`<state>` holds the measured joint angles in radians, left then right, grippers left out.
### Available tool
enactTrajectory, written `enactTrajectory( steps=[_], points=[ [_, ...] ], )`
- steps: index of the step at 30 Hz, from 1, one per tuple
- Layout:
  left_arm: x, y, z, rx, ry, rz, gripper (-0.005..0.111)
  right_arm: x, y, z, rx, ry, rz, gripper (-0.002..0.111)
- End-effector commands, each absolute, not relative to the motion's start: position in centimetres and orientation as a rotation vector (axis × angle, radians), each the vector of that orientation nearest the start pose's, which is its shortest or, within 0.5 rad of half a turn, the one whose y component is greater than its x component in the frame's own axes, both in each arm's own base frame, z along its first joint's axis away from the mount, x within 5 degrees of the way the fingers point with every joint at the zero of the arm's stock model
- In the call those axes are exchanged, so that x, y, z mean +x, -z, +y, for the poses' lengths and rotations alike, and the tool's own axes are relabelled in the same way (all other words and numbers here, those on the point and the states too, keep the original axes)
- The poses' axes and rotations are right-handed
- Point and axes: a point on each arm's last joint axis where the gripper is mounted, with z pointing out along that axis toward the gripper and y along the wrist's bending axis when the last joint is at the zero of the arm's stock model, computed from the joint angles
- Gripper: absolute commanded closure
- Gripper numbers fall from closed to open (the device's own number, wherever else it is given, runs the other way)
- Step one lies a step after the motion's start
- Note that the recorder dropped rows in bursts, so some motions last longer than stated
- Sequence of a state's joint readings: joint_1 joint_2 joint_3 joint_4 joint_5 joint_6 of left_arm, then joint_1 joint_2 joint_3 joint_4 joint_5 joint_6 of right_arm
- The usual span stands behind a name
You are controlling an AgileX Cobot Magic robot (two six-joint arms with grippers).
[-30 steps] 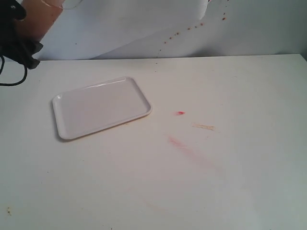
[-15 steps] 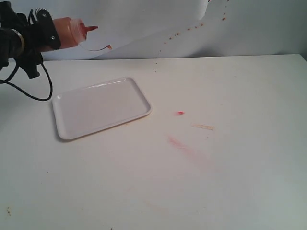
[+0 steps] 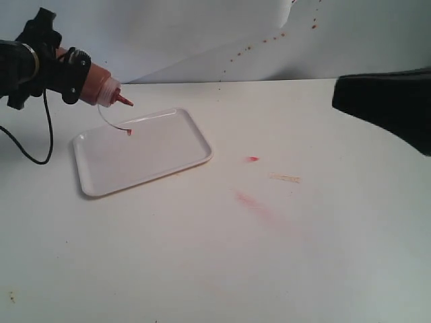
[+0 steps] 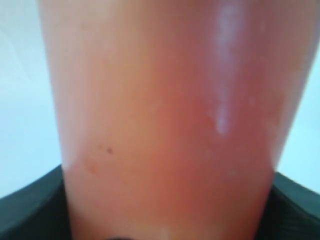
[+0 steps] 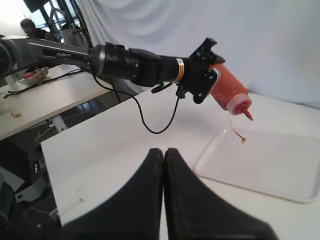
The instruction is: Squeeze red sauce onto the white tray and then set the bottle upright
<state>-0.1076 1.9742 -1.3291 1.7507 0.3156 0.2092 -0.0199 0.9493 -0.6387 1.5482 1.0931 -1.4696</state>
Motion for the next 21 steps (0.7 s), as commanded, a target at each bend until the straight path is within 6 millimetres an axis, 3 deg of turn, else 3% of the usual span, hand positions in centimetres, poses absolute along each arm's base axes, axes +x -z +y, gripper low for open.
enactTrajectory(
  steps=[1, 5, 7, 11, 13, 14, 15, 16, 21],
  points=[
    [44.8, -22.2, -2.2, -2.534, 1.779, -1.612, 0.107, 19.6, -32.8, 7.9, -0.734, -1.053, 1.706, 0.108],
    [44.8, -22.2, -2.2, -2.547, 1.777, -1.562, 0.107, 23.9, -32.7, 7.6, -0.733, -1.009, 1.724, 0.108],
    [44.8, -22.2, -2.6, -2.555, 1.78, -1.512, 0.107, 27.4, -32.6, 7.2, -0.673, -0.938, 1.761, 0.108],
    [45.0, -22.5, -3.2, -2.577, 1.794, -1.484, 0.107, 30.7, -32.6, 7.1, -0.666, -0.929, 1.763, 0.108],
    [45.2, -23.2, -3.8, -2.574, 1.832, -1.475, 0.107, 33.8, -32.8, 7.0, -0.676, -0.924, 1.747, 0.108],
    [45.3, -23.5, -4.3, -2.584, 1.849, -1.452, 0.107, 36.3, -32.6, 7.0, -0.699, -0.916, 1.742, 0.102],
    [45.3, -23.6, -4.6, -2.597, 1.851, -1.41, 0.107, 37.3, -32.5, 7.0, -0.707, -0.914, 1.744, 0.097],
    [45.3, -23.7, -5.1, -2.617, 1.852, -1.345, 0.107, 39.9, -31.8, 7.0, -0.708, -0.914, 1.759, 0.081],
    [45.4, -24.0, -5.4, -2.632, 1.852, -1.087, 0.107, 45.5, -29.2, 7.3, -0.655, -0.926, 1.782, 0.035]
  ],
)
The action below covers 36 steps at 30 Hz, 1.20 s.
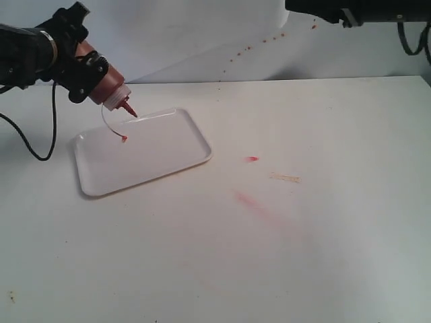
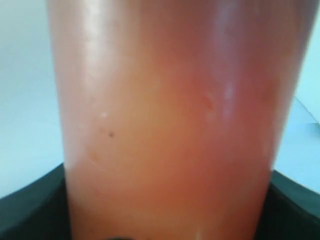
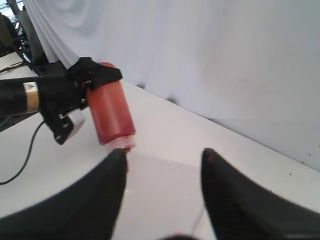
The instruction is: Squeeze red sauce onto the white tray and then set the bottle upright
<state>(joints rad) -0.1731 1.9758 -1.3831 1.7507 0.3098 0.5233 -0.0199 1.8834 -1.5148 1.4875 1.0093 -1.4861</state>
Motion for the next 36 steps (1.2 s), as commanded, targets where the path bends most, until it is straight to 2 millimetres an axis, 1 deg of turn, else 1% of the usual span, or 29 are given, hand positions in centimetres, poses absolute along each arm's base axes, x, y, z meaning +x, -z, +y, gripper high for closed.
enactTrajectory(
  steps=[1, 3, 5, 8, 10, 12, 16, 17, 18, 21, 24, 27, 28, 31, 33, 34, 36],
  points=[
    [45.5, -24.3, -5.4, -2.626, 1.861, -1.05, 0.107, 46.4, -28.7, 7.6, -0.641, -0.915, 1.788, 0.028],
    [45.7, -24.9, -5.5, -2.614, 1.88, -0.968, 0.107, 47.9, -27.9, 8.3, -0.63, -0.884, 1.799, 0.021],
    [46.0, -25.5, -5.6, -2.611, 1.906, -0.927, 0.107, 48.9, -26.7, 9.6, -0.67, -0.852, 1.816, 0.02],
    [46.3, -26.6, -5.8, -2.595, 1.951, -0.907, 0.107, 49.6, -25.1, 12.7, -0.82, -0.809, 1.841, 0.02],
    [46.4, -26.8, -5.9, -2.59, 1.958, -0.872, 0.107, 49.9, -24.2, 14.9, -0.886, -0.801, 1.867, 0.02],
    [46.4, -26.8, -6.1, -2.587, 1.949, -0.799, 0.107, 50.1, -24.1, 16.8, -0.907, -0.824, 1.861, 0.02],
    [46.4, -26.8, -6.1, -2.589, 1.949, -0.798, 0.107, 49.9, -24.1, 20.1, -1.024, -0.895, 1.791, 0.02],
    [46.4, -26.8, -6.1, -2.589, 1.949, -0.798, 0.107, 50.1, -24.2, 20.4, -1.006, -0.88, 1.807, 0.02],
    [46.4, -26.8, -6.1, -2.589, 1.949, -0.798, 0.107, 50.4, -24.1, 20.3, -1.002, -0.845, 1.814, 0.02],
    [46.4, -26.8, -6.3, -2.616, 1.946, -0.781, 0.107, 50.4, -24.0, 20.6, -0.99, -0.857, 1.817, 0.021],
    [46.4, -26.7, -6.7, -2.654, 1.943, -0.759, 0.107, 50.6, -24.0, 20.6, -1.0, -0.828, 1.807, 0.021],
    [46.2, -26.7, -7.4, -2.662, 1.947, -0.743, 0.107, 51.3, -24.1, 19.7, -0.991, -0.731, 1.803, 0.021],
    [46.2, -26.7, -7.7, -2.667, 1.949, -0.736, 0.107, 51.7, -24.2, 18.9, -0.984, -0.707, 1.804, 0.021],
    [46.0, -26.7, -8.8, -2.696, 1.952, -0.704, 0.107, 52.7, -23.9, 16.6, -0.945, -0.743, 1.809, 0.021],
    [45.9, -26.7, -9.5, -2.716, 1.953, -0.684, 0.107, 53.4, -23.5, 15.0, -0.885, -0.82, 1.801, 0.021],
    [45.8, -26.7, -9.8, -2.725, 1.954, -0.673, 0.107, 53.8, -23.1, 13.9, -0.85, -0.889, 1.786, 0.021],
    [45.7, -26.7, -10.5, -2.748, 1.955, -0.65, 0.107, 54.3, -22.2, 12.6, -0.829, -0.981, 1.762, 0.022]
  ],
)
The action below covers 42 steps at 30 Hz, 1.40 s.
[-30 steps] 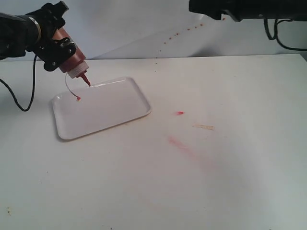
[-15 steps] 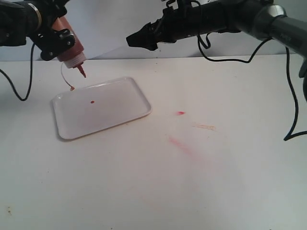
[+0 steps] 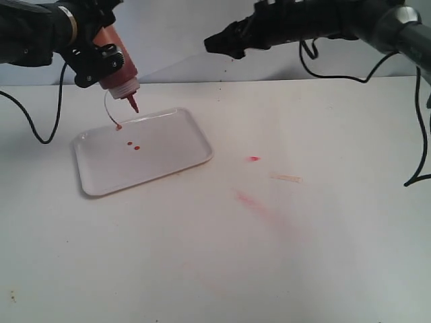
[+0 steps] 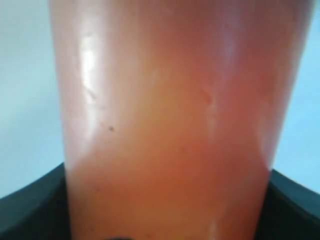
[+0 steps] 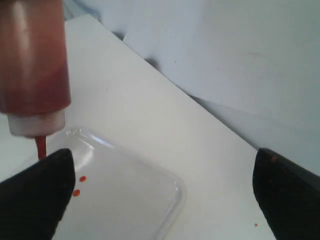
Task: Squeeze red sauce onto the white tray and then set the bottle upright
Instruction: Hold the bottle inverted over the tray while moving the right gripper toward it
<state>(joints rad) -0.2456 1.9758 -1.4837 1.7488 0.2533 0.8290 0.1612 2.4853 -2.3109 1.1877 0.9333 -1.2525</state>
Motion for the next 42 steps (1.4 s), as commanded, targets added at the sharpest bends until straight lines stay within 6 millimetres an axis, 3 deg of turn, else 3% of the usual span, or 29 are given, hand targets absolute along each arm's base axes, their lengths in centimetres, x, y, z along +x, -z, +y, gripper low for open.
enactTrajectory(
  steps=[1, 4, 7, 13, 17, 21, 23, 26, 29, 37, 42],
  points=[
    [45.7, -26.6, -10.6, -2.764, 1.952, -0.641, 0.107, 54.4, -21.6, 12.2, -0.831, -1.029, 1.756, 0.023],
    [45.5, -26.6, -11.3, -2.805, 1.947, -0.61, 0.107, 54.4, -19.8, 12.0, -0.867, -1.137, 1.758, 0.032],
    [45.4, -26.6, -11.7, -2.819, 1.947, -0.596, 0.107, 54.4, -18.4, 13.3, -0.895, -1.18, 1.759, 0.042],
    [45.4, -26.7, -11.6, -2.797, 1.95, -0.562, 0.107, 53.5, -18.8, 16.7, -1.059, -1.108, 1.72, 0.044],
    [45.4, -26.7, -11.6, -2.792, 1.948, -0.539, 0.107, 53.2, -19.4, 17.8, -1.143, -1.038, 1.722, 0.05],
    [45.4, -26.7, -11.6, -2.792, 1.948, -0.539, 0.107, 53.1, -19.5, 17.9, -1.122, -1.062, 1.725, 0.063],
    [45.4, -26.7, -11.6, -2.792, 1.948, -0.539, 0.107, 53.3, -19.5, 17.9, -1.098, -1.057, 1.735, 0.063],
    [45.4, -26.7, -11.6, -2.79, 1.948, -0.541, 0.107, 54.8, -19.7, 17.5, -0.953, -0.912, 1.746, 0.063],
    [45.4, -26.7, -11.6, -2.79, 1.948, -0.541, 0.107, 54.9, -19.7, 17.5, -0.987, -0.88, 1.713, 0.062],
    [45.4, -26.7, -11.6, -2.788, 1.948, -0.54, 0.107, 54.4, -19.6, 17.7, -0.886, -1.044, 1.831, 0.064],
    [45.4, -26.7, -11.6, -2.788, 1.948, -0.54, 0.107, 53.2, -20.2, 17.6, -0.944, -1.209, 1.812, 0.063]
  ],
)
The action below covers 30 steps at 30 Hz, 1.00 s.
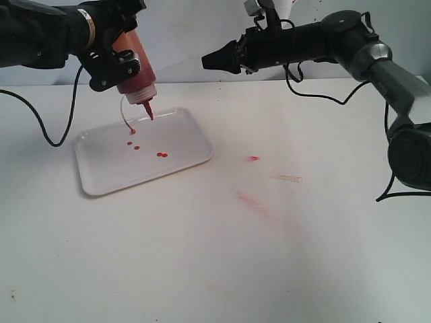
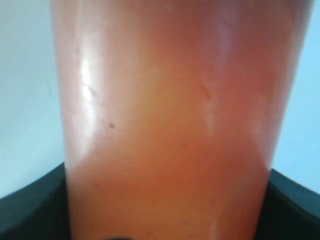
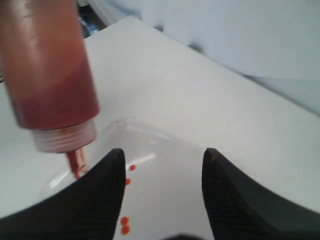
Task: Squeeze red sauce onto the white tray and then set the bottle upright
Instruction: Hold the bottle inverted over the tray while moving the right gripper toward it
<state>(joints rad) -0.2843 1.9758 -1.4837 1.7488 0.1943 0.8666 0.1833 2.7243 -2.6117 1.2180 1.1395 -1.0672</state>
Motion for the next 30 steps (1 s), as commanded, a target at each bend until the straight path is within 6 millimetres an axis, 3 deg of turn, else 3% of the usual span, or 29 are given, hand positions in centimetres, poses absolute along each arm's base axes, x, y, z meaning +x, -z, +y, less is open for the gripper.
enactTrajectory(
  steps=[1, 6, 7, 10, 16, 20, 22, 23, 25, 30],
  points=[
    [45.4, -26.7, -11.6, -2.784, 1.949, -0.543, 0.107, 53.3, -20.5, 17.2, -0.938, -1.201, 1.814, 0.063],
    [45.4, -26.7, -11.5, -2.778, 1.95, -0.547, 0.107, 54.2, -22.3, 13.2, -0.849, -1.178, 1.773, 0.063],
    [45.4, -26.7, -11.5, -2.778, 1.95, -0.547, 0.107, 54.6, -22.5, 11.6, -0.674, -1.285, 1.852, 0.063],
    [45.4, -26.7, -11.5, -2.778, 1.95, -0.547, 0.107, 54.7, -22.5, 11.2, -0.551, -1.362, 1.923, 0.063],
    [45.4, -26.7, -11.5, -2.778, 1.95, -0.547, 0.107, 53.2, -23.0, 16.4, -0.805, -1.289, 1.844, 0.065],
    [45.4, -26.7, -11.5, -2.778, 1.95, -0.547, 0.107, 51.9, -22.1, 19.2, -1.109, -0.976, 1.947, 0.063],
    [45.4, -26.7, -11.6, -2.783, 1.949, -0.543, 0.107, 51.5, -21.6, 20.2, -1.19, -0.878, 1.991, 0.055],
    [45.4, -26.7, -11.6, -2.783, 1.949, -0.543, 0.107, 51.4, -21.6, 20.5, -1.201, -0.88, 1.982, 0.046],
    [45.4, -26.7, -11.6, -2.783, 1.949, -0.543, 0.107, 51.3, -21.7, 20.6, -1.215, -0.882, 1.957, 0.042],
    [45.4, -26.7, -11.7, -2.805, 1.946, -0.529, 0.107, 51.5, -21.6, 20.0, -1.293, -0.821, 1.887, 0.049]
  ],
)
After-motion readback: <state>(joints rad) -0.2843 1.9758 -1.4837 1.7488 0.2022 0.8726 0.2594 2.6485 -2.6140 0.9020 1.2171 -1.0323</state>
